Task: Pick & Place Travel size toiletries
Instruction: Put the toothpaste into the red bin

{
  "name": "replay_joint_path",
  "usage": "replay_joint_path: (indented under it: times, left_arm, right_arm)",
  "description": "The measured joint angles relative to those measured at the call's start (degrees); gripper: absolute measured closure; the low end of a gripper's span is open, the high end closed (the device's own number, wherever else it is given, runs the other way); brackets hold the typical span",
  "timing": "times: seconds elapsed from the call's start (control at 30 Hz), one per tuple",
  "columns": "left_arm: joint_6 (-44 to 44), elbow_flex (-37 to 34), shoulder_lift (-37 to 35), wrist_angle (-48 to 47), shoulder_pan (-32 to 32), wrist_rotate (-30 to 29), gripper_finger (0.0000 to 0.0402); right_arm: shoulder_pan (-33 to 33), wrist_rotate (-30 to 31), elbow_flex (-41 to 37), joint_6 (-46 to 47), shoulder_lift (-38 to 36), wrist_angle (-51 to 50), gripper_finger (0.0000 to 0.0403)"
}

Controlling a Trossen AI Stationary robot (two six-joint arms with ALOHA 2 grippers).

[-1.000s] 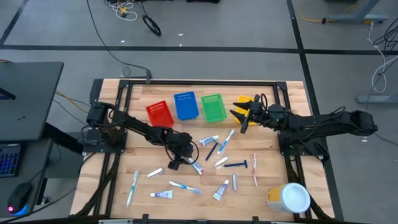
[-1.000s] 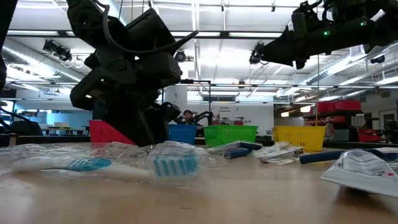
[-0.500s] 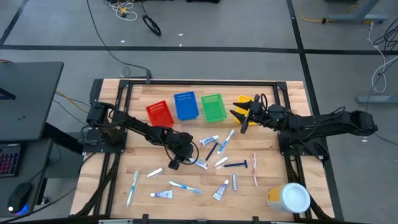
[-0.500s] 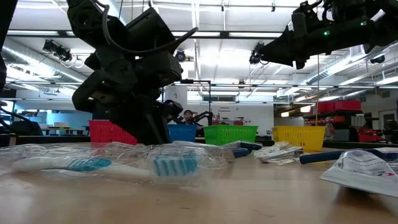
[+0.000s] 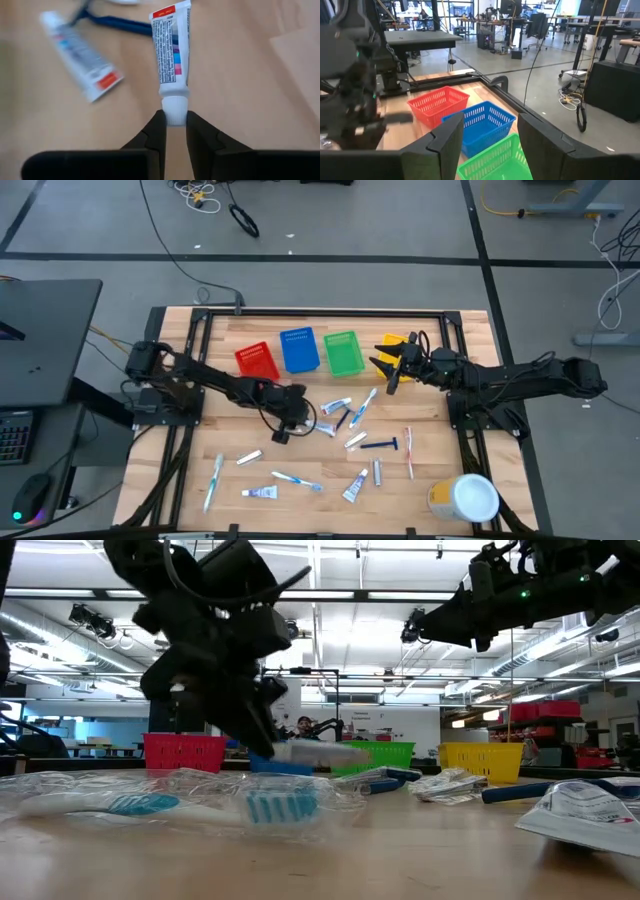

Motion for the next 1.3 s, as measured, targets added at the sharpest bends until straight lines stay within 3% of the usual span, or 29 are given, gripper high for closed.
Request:
replay_joint_path:
  times: [0.33, 0.53, 0.8, 0.97, 1.3]
  left_arm:
    - [-4.7, 0.0, -18.4, -21.3, 6.3, -15.1, 0.0346]
    - [-10.3, 0.0, -25.3, -34.8, 11.0, -21.4, 0.0346]
    - [-23.9, 0.0, -25.3, -47.7, 15.2, -24.2, 0.0346]
    - [-34.1, 0.0, -25.4, -48.3, 15.3, -28.0, 0.0345]
    - [-54.9, -2.7, -23.9, -48.8, 15.3, -26.2, 0.0345]
  right_arm:
    - [0.0, 0.0, 0.0, 0.0, 0.0, -1.1, 0.0206]
    - [0.0, 0.0, 0.0, 0.1, 0.0, -1.7, 0.0206]
    - [0.0, 0.0, 0.0, 1.7, 0.0, -2.2, 0.0206]
    - [0.0, 0.0, 0.0, 1.7, 0.0, -2.8, 0.0206]
    - [0.0, 0.0, 0.0, 4.3, 0.0, -2.9, 0.0206]
